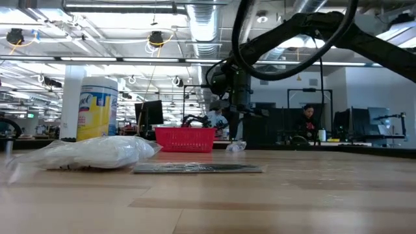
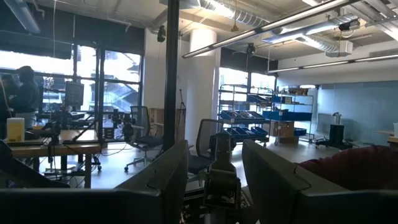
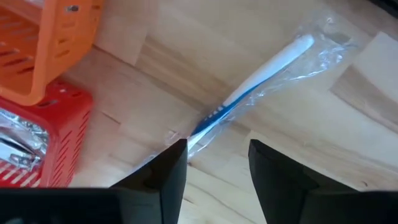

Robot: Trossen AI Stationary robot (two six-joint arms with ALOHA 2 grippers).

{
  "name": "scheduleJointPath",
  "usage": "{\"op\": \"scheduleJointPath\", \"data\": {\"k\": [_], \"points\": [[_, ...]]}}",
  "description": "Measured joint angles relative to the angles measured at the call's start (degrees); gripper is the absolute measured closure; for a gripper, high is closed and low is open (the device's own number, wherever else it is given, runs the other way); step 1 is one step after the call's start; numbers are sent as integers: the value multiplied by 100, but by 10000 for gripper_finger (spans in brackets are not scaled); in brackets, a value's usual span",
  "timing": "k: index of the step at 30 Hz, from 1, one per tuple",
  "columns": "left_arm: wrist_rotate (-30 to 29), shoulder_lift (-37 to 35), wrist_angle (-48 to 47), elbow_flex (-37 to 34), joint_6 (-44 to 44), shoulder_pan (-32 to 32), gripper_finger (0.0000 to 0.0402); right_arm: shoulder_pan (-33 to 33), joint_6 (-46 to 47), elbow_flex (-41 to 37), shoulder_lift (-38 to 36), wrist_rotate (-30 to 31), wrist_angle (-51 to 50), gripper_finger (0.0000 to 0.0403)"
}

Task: Pick & Place Travel size toiletries
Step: Put the blue toothbrush into the green basket

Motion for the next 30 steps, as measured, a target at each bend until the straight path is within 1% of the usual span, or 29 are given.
{"op": "scheduleJointPath", "data": {"k": [5,7,9,12,14,17,19,21,22,25,26,28,30], "points": [[0,0,-2,0,0,0,254,-18,-11,0,0,-13,21,253],[0,1,-4,0,0,0,254,-33,-260,0,0,-15,71,260],[0,0,-4,0,0,0,254,-46,-840,0,0,-11,111,268],[0,0,-4,0,2,0,254,-28,-2220,0,-2,67,47,283],[-1,0,-4,0,2,0,254,28,-3048,0,-7,244,-32,295],[-2,0,-4,0,2,0,254,158,-4249,0,-9,635,-85,312],[-1,1,-5,0,2,0,254,243,-5402,0,-9,960,-190,322],[0,0,-4,0,2,0,254,355,-6461,0,-9,1349,-324,330],[-2,0,-4,0,2,0,254,411,-6850,0,-9,1625,-375,333],[-1,0,-5,0,2,0,254,591,-7530,0,-9,2656,-271,343],[-2,0,-7,0,2,0,254,640,-7696,0,-9,2899,-233,346],[-2,2,-7,0,2,0,254,722,-7881,0,-9,3129,-85,350],[-2,2,-9,0,2,0,254,775,-7886,0,-9,3145,60,353]]}}
